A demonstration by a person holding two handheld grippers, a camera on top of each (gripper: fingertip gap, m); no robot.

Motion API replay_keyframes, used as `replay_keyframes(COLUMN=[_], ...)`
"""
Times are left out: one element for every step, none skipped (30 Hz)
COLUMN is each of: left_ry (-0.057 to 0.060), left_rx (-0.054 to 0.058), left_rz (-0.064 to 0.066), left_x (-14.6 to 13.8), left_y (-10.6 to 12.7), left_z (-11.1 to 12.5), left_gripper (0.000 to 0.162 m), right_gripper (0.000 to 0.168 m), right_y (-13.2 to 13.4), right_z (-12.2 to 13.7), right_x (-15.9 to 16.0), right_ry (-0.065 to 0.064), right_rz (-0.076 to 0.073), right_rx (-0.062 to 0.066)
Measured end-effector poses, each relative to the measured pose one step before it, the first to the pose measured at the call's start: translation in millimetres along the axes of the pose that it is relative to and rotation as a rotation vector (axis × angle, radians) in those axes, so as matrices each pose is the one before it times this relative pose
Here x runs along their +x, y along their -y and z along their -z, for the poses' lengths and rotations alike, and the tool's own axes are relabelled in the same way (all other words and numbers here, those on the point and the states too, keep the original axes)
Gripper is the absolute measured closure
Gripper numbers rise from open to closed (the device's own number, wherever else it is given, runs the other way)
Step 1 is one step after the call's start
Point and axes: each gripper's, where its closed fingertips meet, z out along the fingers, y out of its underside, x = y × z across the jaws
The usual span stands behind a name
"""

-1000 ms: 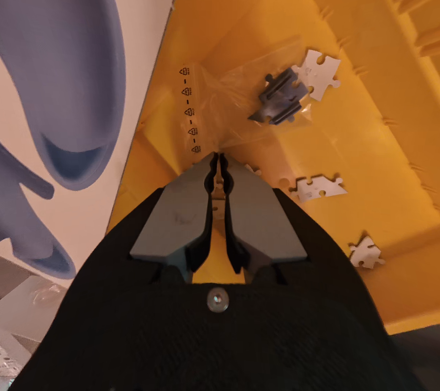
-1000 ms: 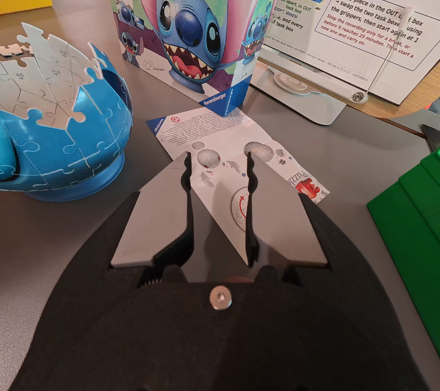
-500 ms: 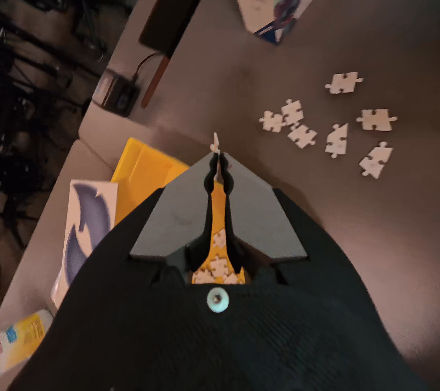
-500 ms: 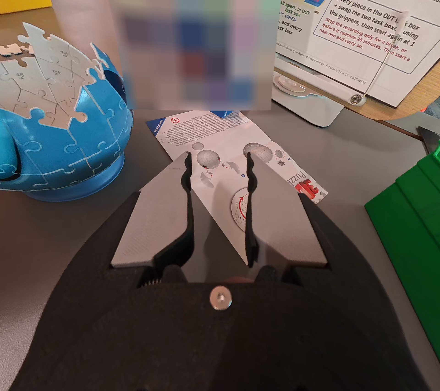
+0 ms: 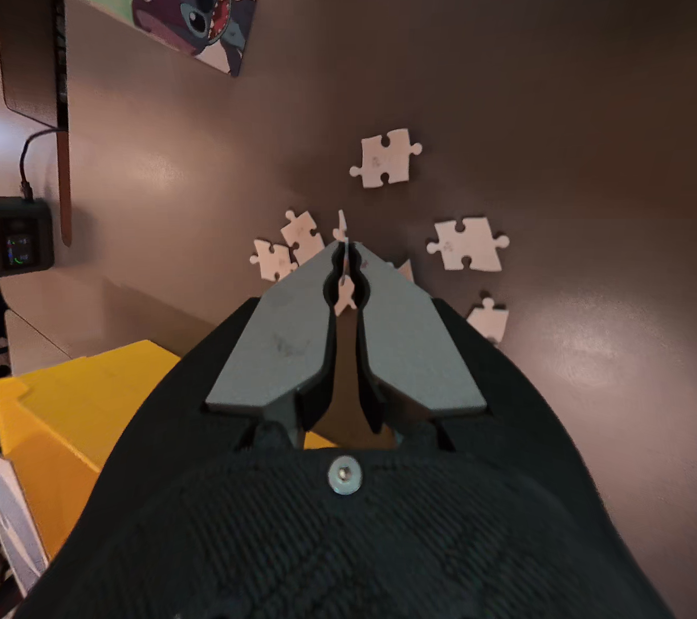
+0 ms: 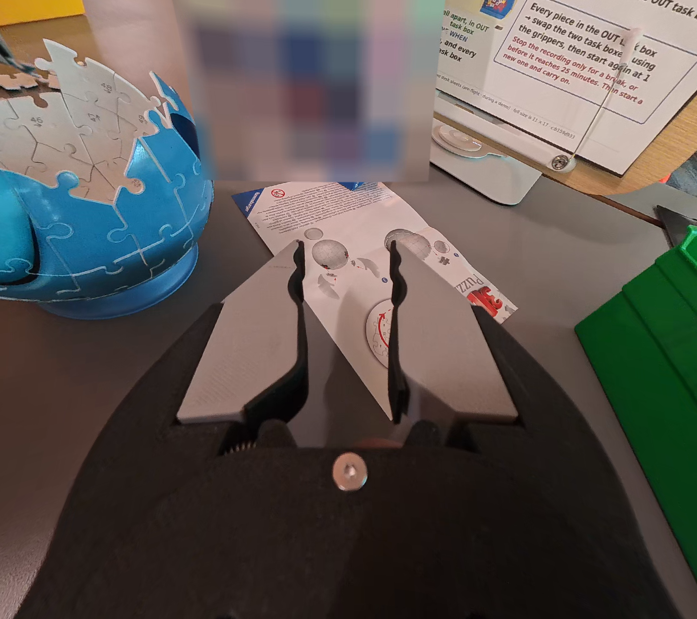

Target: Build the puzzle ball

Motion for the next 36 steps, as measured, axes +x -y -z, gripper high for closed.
replay_keyframes(left_ry=[0.0042, -0.0132, -0.0131, -0.0126, 0.0137, -0.0127, -0.0396, -0.0425, -0.0355, -0.0306, -0.0121, 0.0005, -0.0020, -0.0025, 0.0142, 0.0338, 0.0418, 0.0408, 0.0373, 0.0301, 0.0253, 0.0124, 0.0017, -0.0052, -0.0102, -0.0115, -0.0034, -0.0165, -0.0405, -0.0411, -0.0260, -0.0132, -0.0102, -0.0040, 0.0002, 0.0011], left_rx=[-0.0049, -0.0158, -0.0152, -0.0166, 0.0036, 0.0042, 0.0013, 0.0154, 0.0258, 0.0255, 0.0239, 0.0276, 0.0329, 0.0331, 0.0356, 0.0387, 0.0358, 0.0267, 0.0087, -0.0135, -0.0286, -0.0345, -0.0397, -0.0434, -0.0442, -0.0432, -0.0276, -0.0210, -0.0345, -0.0350, -0.0337, -0.0287, -0.0176, -0.0035, 0.0035, -0.0047], left_rz=[-0.0075, -0.0104, -0.0085, -0.0072, -0.0071, -0.0003, 0.0163, 0.0248, 0.0249, 0.0142, 0.0058, 0.0040, 0.0067, 0.0105, 0.0139, 0.0175, 0.0248, 0.0350, 0.0428, 0.0445, 0.0442, 0.0428, 0.0364, 0.0250, 0.0139, 0.0056, 0.0085, 0.0119, 0.0093, 0.0082, 0.0105, 0.0092, -0.0014, -0.0143, -0.0204, -0.0193], left_x=[2.30, 4.37, 3.82, 3.09, -1.93, 0.64, 3.27, 2.87, 1.94, 1.36, -1.31, -3.60, -4.15, -5.23, -8.91, -13.07, -15.81, -17.27, -17.90, -17.45, -16.81, -14.19, -11.67, -9.29, -7.16, -5.80, -6.00, -3.26, 0.98, 1.88, 0.60, 0.12, 1.22, 1.34, 0.95, 0.20], left_y=[2.42, -0.33, -1.70, -3.18, -0.76, -0.49, -0.43, 1.97, 3.41, 3.00, 2.24, 2.01, 2.07, 1.25, 0.46, -0.93, -3.31, -6.49, -10.15, -13.57, -15.28, -14.89, -14.03, -12.82, -11.31, -9.08, -4.98, -3.45, -4.65, -4.49, -4.37, -3.90, -2.54, -0.36, 0.72, -0.09], left_z=[-6.07, -6.13, -6.02, -5.45, -1.91, 0.44, 1.93, 3.58, 5.70, 7.65, 9.50, 11.70, 14.42, 17.36, 20.25, 22.23, 22.65, 20.67, 16.95, 12.00, 7.29, 3.09, -0.49, -3.37, -5.92, -7.56, -8.58, -9.60, -9.59, -8.74, -6.84, -4.89, -3.21, -2.18, -2.38, -3.36], left_gripper=[0.162, 0.162, 0.162, 0.162, 0.162, 0.162, 0.161, 0.147, 0.136, 0.138, 0.137, 0.137, 0.138, 0.138, 0.140, 0.141, 0.143, 0.145, 0.148, 0.150, 0.146, 0.140, 0.137, 0.136, 0.137, 0.137, 0.138, 0.139, 0.140, 0.139, 0.138, 0.136, 0.135, 0.135, 0.136, 0.137], right_gripper=[0.126, 0.126, 0.126, 0.126, 0.126, 0.126, 0.126, 0.126, 0.126, 0.126, 0.126, 0.126, 0.126, 0.126, 0.127, 0.127, 0.127, 0.127, 0.127, 0.127, 0.127, 0.127, 0.126, 0.126, 0.126, 0.126, 0.126, 0.126, 0.126, 0.126, 0.126, 0.126, 0.126, 0.126, 0.126, 0.126], right_y=[-0.05, 0.01, 0.03, -0.01, -0.05, 0.05, -0.10, 0.00, -0.09, 0.01, 0.06, 0.04, 0.20, 0.10, 0.07, 0.04, 0.15, -0.04, -0.25, -0.30, -0.42, -0.27, -0.35, 0.00, 0.23, 0.37, 0.30, 0.12, -0.07, -0.14, -0.26, -0.38, -0.27, -0.62, -0.83, -0.88], right_z=[0.06, -0.01, 0.02, 0.04, -0.05, 0.05, -0.06, -0.07, 0.00, -0.04, 0.12, 0.02, 0.16, 0.13, 0.11, 0.13, 0.07, -0.02, -0.32, -0.37, -0.42, -0.26, -0.23, 0.01, 0.29, 0.48, 0.33, 0.35, 0.26, 0.15, -0.05, -0.10, -0.30, -0.57, -0.72, -0.91], right_x=[0.12, 0.07, 0.15, 0.14, 0.29, 0.18, 0.28, 0.21, 0.26, 0.10, 0.19, 0.16, 0.13, 0.05, -0.04, -0.06, -0.04, 0.03, 0.08, 0.45, 0.68, 0.75, 0.68, 0.96, 0.93, 0.97, 0.79, 0.79, 0.78, 0.50, 0.27, 0.05, -0.21, -0.24, -0.16, -0.18], right_ry=[-0.0005, -0.0005, -0.0006, -0.0008, -0.0007, -0.0003, 0.0000, 0.0000, -0.0001, -0.0002, -0.0004, -0.0006, -0.0009, -0.0005, -0.0003, 0.0000, 0.0003, 0.0006, 0.0006, 0.0001, -0.0011, -0.0010, -0.0003, -0.0013, -0.0024, -0.0026, -0.0026, -0.0034, -0.0042, -0.0037, -0.0030, -0.0018, -0.0002, 0.0010, 0.0021, 0.0031], right_rz=[-0.0003, 0.0000, -0.0002, -0.0007, -0.0011, -0.0014, -0.0019, -0.0020, -0.0015, -0.0009, -0.0005, -0.0001, 0.0003, 0.0005, 0.0006, 0.0008, 0.0006, -0.0002, -0.0015, -0.0023, -0.0032, -0.0049, -0.0063, -0.0064, -0.0060, -0.0057, -0.0047, -0.0029, -0.0009, 0.0005, 0.0015, 0.0022, 0.0021, 0.0013, 0.0003, -0.0004], right_rx=[-0.0001, 0.0001, 0.0005, 0.0002, 0.0000, 0.0001, -0.0002, -0.0004, 0.0000, 0.0003, 0.0002, 0.0005, 0.0012, 0.0012, 0.0006, 0.0005, 0.0005, -0.0001, -0.0015, -0.0023, -0.0024, -0.0022, -0.0017, 0.0003, 0.0027, 0.0034, 0.0028, 0.0018, 0.0005, -0.0009, -0.0019, -0.0022, -0.0028, -0.0044, -0.0061, -0.0069])
